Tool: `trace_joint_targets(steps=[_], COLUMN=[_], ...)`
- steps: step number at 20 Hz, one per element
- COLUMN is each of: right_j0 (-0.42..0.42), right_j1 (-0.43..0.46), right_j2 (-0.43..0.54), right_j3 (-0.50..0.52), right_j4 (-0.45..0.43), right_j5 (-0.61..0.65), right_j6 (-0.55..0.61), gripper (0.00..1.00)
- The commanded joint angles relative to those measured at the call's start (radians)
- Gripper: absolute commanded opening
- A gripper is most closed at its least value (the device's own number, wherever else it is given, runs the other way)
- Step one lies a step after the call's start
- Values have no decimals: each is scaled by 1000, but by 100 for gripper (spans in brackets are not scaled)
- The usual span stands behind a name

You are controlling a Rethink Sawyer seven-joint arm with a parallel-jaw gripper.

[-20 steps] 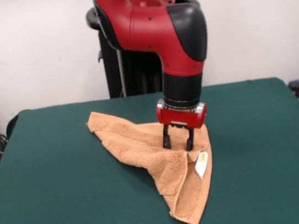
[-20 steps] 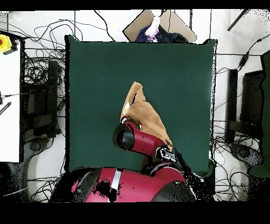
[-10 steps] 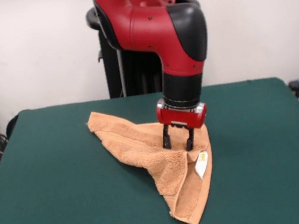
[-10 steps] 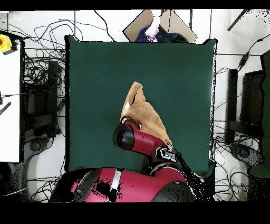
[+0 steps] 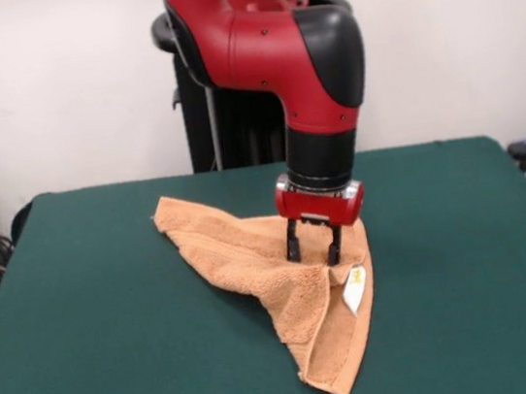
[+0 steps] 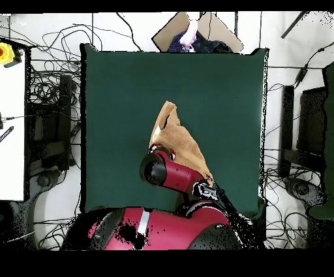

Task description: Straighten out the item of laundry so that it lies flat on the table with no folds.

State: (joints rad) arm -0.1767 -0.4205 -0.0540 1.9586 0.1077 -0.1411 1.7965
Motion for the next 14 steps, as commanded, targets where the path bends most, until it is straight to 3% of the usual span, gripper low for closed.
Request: trace_joint_targets(steps=[1,9,14], right_j0=[14,-14,-23], right_j1=[64,237,257], right_j2=[69,90,100], right_j3=[-73,-167,-173], right_j4=[87,68,61], right_j5=[34,-45,-63], right_j6=[217,198,204], gripper=[100,100,100])
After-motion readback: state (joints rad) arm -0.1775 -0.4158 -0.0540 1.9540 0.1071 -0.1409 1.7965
